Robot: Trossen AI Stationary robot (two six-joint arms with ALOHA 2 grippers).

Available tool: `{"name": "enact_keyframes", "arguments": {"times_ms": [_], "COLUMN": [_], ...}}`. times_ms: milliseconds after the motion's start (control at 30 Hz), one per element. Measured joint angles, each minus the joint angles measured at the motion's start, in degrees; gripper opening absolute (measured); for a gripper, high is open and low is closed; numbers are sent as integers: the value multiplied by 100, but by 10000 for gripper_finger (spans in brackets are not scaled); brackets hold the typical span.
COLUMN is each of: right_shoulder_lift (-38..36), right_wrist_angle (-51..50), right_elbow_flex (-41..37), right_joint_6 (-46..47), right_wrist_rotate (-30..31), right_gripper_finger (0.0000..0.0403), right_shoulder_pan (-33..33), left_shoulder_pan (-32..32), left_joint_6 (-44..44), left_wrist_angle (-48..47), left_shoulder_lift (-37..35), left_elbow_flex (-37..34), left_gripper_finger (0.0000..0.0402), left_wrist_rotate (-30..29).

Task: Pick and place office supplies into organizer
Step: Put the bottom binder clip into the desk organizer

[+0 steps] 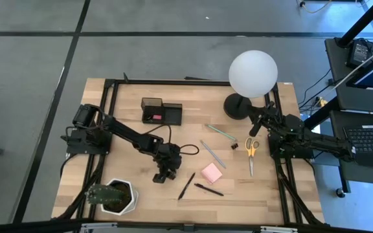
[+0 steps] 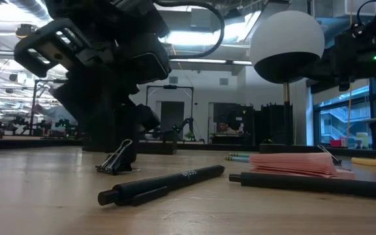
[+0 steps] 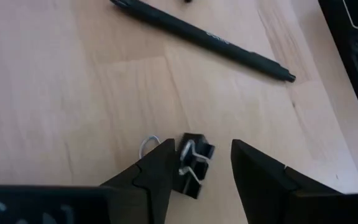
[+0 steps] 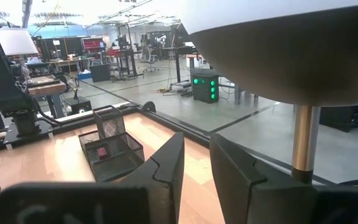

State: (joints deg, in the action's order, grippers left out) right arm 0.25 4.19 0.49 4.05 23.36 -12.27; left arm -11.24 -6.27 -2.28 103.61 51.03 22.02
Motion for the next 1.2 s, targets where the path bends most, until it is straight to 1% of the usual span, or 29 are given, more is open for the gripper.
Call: {"name": "enact_keyframes", "arguments": {"times_ms": [433, 767, 933, 1000, 1100, 1200], "right_shoulder_lift": [0, 0, 0, 0, 1, 2], "right_wrist_angle": [1, 1, 2, 4, 3, 3], "right_elbow_flex": [0, 1, 0, 0, 0, 0], "right_joint_6": [0, 0, 0, 0, 0, -2], "right_wrist_rotate": [0, 0, 0, 0, 0, 0], "right_gripper_finger": [81, 81, 81, 81, 81, 81], "right_shoulder_pan": [0, 1, 1, 1, 0, 0], "left_shoulder_pan": [8, 62, 184, 269, 410, 531], "left_joint_6": [114, 448, 453, 497, 635, 997], "left_wrist_angle": [-7, -3, -255, -603, -1121, -1655], "left_shoulder_lift": [-19, -33, -133, -287, -609, -1055], "left_elbow_flex": [0, 4, 7, 4, 2, 4], "left_gripper_finger": [79, 8, 4, 3, 3, 3], "left_wrist_rotate": [-4, 16, 17, -33, -303, -928]}}
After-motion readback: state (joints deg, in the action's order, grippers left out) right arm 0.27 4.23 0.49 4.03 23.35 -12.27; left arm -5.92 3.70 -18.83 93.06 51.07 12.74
